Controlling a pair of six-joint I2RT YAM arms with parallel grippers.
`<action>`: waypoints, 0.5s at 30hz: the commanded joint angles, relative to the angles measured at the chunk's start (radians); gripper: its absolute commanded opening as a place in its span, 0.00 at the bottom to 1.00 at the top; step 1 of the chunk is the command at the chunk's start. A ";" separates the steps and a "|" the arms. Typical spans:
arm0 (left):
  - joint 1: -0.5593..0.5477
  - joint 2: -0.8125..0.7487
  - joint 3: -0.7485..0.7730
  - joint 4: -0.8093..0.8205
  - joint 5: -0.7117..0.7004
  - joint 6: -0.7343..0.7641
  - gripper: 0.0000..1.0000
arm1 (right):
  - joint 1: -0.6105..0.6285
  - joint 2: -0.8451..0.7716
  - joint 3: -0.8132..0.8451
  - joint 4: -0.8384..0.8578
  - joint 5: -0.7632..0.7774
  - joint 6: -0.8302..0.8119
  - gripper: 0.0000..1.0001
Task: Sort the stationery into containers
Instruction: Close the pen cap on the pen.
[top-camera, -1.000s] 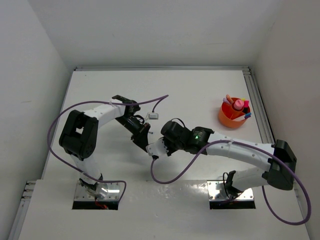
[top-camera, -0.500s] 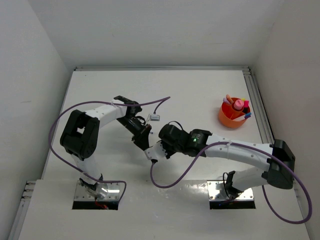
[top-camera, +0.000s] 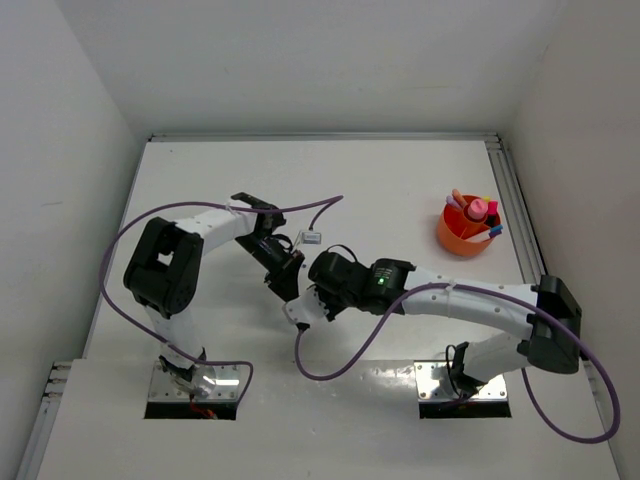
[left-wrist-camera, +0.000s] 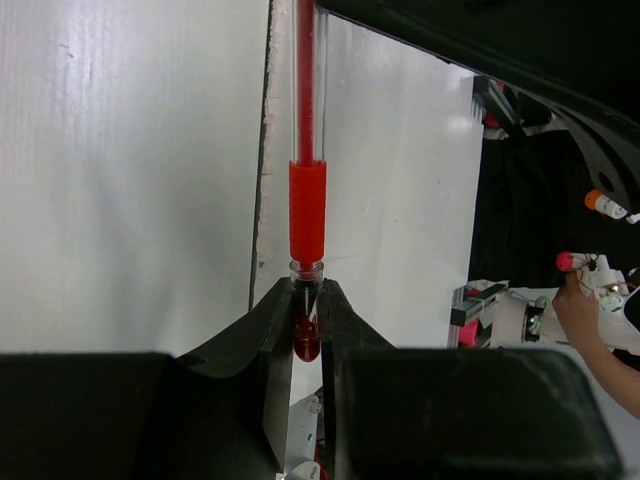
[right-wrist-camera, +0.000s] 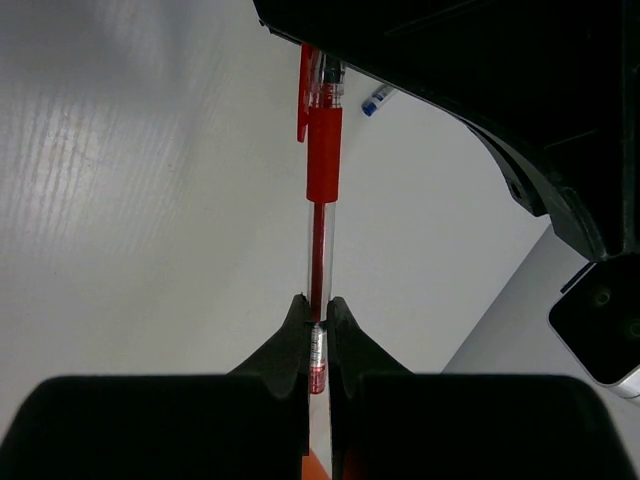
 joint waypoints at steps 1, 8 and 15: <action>-0.006 0.005 0.038 0.012 0.062 0.027 0.00 | 0.027 0.008 0.062 0.005 -0.055 0.025 0.00; -0.003 -0.004 0.054 -0.048 0.111 0.134 0.00 | 0.053 0.028 0.096 -0.021 -0.104 0.046 0.00; 0.037 -0.008 0.062 -0.095 0.162 0.220 0.00 | 0.054 0.034 0.098 -0.017 -0.133 0.057 0.00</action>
